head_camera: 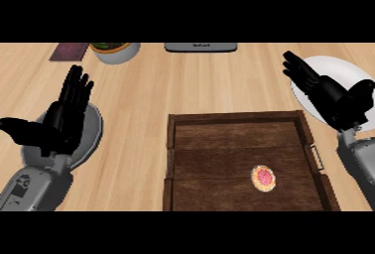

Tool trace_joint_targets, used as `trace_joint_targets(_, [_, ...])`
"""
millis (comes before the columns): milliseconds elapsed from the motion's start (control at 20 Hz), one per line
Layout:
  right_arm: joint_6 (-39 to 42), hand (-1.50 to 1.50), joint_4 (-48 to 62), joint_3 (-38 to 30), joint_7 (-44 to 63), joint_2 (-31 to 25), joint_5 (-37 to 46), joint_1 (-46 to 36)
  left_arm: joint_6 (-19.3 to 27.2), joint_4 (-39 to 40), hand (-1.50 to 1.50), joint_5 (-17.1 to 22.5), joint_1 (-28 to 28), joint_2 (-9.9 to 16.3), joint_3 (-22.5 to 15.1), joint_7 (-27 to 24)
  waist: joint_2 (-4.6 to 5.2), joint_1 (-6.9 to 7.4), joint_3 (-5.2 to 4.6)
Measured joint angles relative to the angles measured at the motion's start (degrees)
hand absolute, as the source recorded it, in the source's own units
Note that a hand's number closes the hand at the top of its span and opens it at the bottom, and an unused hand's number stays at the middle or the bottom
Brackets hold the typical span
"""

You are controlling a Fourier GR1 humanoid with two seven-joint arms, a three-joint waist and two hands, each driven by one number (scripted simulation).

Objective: Pick the cupcake from the tray and place it in the plate

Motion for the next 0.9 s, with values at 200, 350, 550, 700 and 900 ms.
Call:
trace_joint_targets(200, [7.32, 1.50, -3.48, 0.79, -0.64, 2.41, -7.04, 0.54, 0.68, 2.07, 0.00, -2.06, 2.07, 1.33, -1.09, 2.13, 0.65, -0.71, -1.03])
trace_joint_targets(350, [12.86, 1.50, -7.61, 2.96, -1.64, 2.20, -8.38, -0.99, 1.06, 4.60, 0.00, -3.44, 4.71, 1.90, -3.01, 4.31, 0.18, -0.90, -1.56])
trace_joint_targets(550, [12.35, 1.50, -14.20, 4.22, -9.10, -5.24, 7.27, -4.00, 1.27, 6.75, 0.00, -3.88, 7.58, 1.80, -4.67, 6.38, -0.30, -2.20, -1.69])
trace_joint_targets(700, [9.13, -1.50, -12.68, 3.86, -17.22, -2.17, 8.13, 5.16, 2.07, 6.62, 0.00, -4.45, 8.78, 1.52, -5.39, 7.36, 0.55, -2.66, -1.49])
trace_joint_targets(900, [14.17, -1.50, -8.37, 3.89, -26.58, 2.60, 0.32, 13.24, 2.56, 5.67, 0.00, -5.14, 9.47, 1.08, -6.56, 8.37, 1.23, -2.02, -1.36])
